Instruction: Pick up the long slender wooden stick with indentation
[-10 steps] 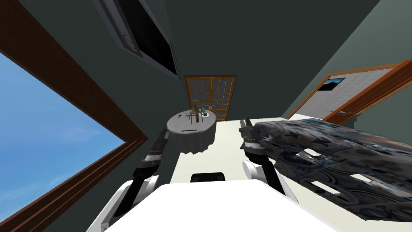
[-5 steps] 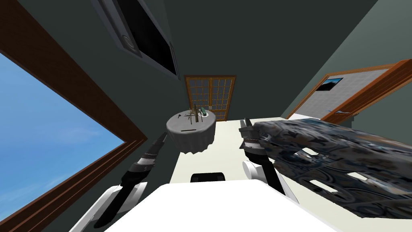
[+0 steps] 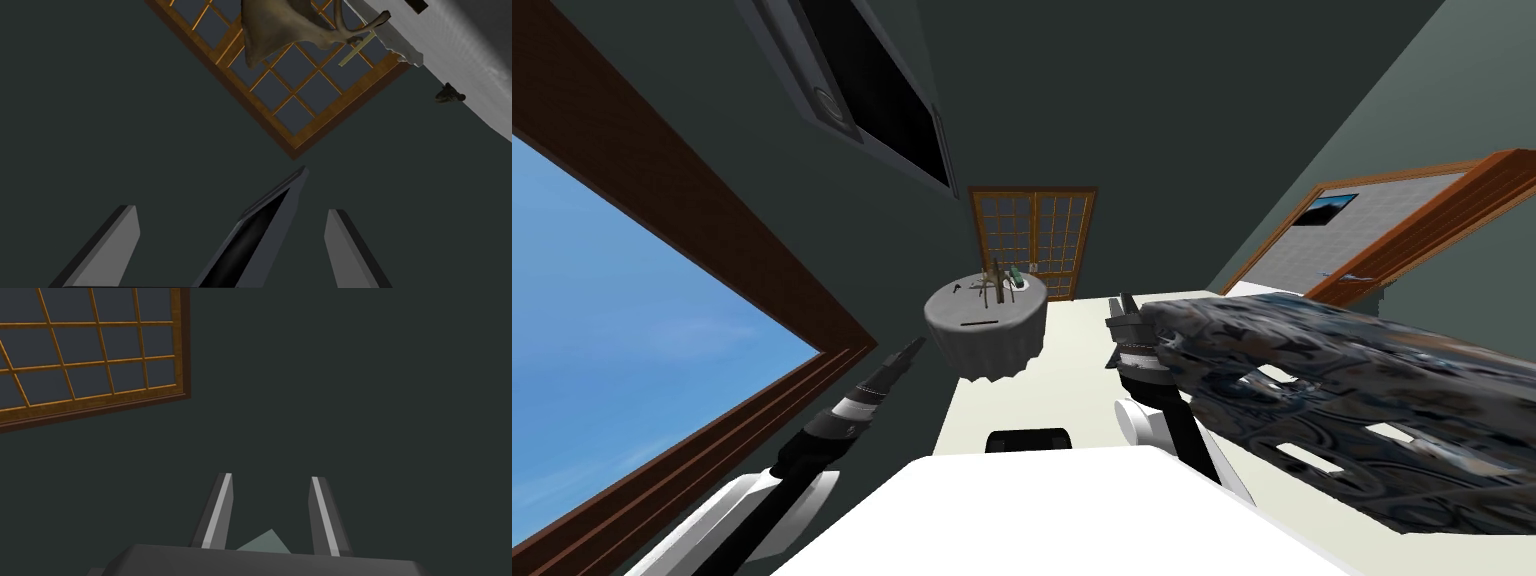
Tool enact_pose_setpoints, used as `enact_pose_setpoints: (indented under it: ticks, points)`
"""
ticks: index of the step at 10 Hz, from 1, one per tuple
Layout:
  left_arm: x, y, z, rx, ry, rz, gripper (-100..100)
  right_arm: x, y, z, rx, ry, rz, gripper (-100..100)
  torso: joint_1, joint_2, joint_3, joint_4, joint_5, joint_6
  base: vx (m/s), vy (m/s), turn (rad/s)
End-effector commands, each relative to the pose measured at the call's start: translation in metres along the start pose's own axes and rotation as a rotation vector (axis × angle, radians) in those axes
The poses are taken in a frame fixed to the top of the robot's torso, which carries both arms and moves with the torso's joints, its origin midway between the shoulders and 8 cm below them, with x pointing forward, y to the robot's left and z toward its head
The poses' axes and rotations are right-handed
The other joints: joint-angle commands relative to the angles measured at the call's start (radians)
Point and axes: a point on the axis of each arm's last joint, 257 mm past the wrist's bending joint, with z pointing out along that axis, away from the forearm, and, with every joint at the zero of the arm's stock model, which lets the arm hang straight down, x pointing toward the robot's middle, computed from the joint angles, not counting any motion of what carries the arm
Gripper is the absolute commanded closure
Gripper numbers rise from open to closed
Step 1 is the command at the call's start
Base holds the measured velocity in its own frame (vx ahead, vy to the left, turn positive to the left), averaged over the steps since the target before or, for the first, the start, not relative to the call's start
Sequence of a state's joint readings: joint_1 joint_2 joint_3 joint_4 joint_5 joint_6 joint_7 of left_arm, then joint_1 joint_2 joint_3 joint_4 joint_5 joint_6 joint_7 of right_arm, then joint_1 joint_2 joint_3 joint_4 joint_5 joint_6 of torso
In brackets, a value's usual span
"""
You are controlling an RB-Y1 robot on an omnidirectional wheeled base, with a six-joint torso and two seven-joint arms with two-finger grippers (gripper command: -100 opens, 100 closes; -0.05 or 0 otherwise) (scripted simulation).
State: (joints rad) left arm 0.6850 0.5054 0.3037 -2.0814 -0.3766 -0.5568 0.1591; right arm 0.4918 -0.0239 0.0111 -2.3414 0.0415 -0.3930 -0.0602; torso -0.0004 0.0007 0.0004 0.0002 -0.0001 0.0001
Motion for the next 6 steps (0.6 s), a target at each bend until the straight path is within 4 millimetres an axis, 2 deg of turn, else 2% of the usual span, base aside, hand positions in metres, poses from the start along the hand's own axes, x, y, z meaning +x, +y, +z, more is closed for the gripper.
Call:
enact_pose_setpoints:
  ticks: [1,3,4,5,6]
  points:
    - [0.002,0.014,-0.012,-0.024,0.071,0.063,-100,0.000,0.000,0.000,0.000,0.000,0.000,0,0.000,0.000,0.000,0.000,0.000,0.000,-0.007,-0.013,-0.024]
    - [0.002,0.012,-0.010,-0.011,0.099,0.083,-100,0.000,0.000,0.000,0.000,0.000,0.000,0,0.000,0.000,0.000,0.000,0.000,0.000,-0.003,-0.005,-0.004]
    - [0.002,0.025,-0.020,-0.036,0.159,0.134,-100,0.000,0.000,0.000,0.000,0.000,0.000,0,0.000,0.000,0.000,0.000,0.000,0.000,-0.003,-0.010,-0.033]
    - [0.003,0.024,-0.018,-0.025,0.180,0.149,-100,0.000,0.000,0.000,0.000,0.000,0.000,0,0.000,0.000,0.000,0.000,0.000,0.000,-0.005,-0.008,-0.010]
    - [0.001,0.037,-0.030,-0.053,0.233,0.191,-100,0.000,0.000,0.000,0.000,0.000,0.000,0,0.000,0.000,0.000,0.000,0.000,0.000,-0.007,-0.012,-0.032]
